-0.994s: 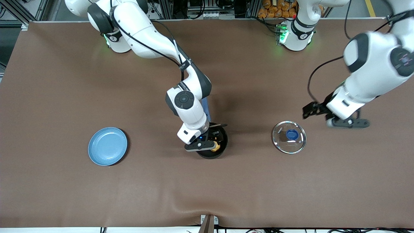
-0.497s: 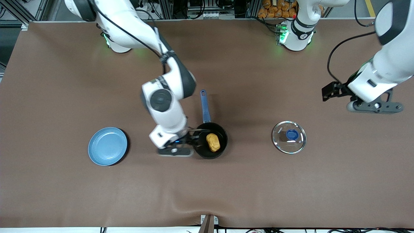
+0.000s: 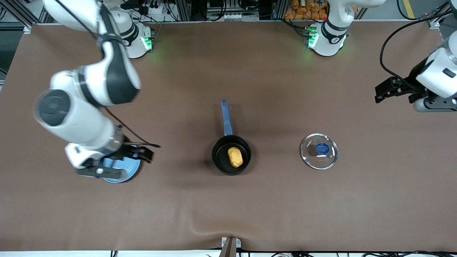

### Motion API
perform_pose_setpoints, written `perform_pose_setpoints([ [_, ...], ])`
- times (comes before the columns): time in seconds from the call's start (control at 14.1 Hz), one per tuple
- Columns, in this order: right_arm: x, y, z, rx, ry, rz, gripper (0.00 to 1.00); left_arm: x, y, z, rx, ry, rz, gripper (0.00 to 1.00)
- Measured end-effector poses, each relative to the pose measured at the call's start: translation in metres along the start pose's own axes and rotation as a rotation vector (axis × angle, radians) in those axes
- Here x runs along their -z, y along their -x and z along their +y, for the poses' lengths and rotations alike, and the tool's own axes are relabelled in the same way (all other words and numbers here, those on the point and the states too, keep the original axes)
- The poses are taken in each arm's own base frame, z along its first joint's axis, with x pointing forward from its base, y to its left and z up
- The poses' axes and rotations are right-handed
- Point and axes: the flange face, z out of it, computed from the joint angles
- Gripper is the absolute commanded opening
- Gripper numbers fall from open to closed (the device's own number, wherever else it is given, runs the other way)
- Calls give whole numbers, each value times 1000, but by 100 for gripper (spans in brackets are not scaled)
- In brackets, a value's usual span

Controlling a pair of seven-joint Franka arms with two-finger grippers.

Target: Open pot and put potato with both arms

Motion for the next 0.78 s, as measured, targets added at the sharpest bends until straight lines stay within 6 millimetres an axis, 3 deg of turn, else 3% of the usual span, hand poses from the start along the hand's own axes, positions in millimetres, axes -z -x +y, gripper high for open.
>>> perform_pose_setpoints([
  [0.36, 47, 5, 91, 26, 82, 12, 100, -1, -5, 7, 50, 33, -2, 100],
  [0.64, 68, 16, 167, 59, 63, -1, 100, -2, -5, 13, 53, 51, -8, 100],
  [0.78, 75, 23, 193, 53, 52, -1, 100, 7, -2, 9, 57, 64, 6, 100],
])
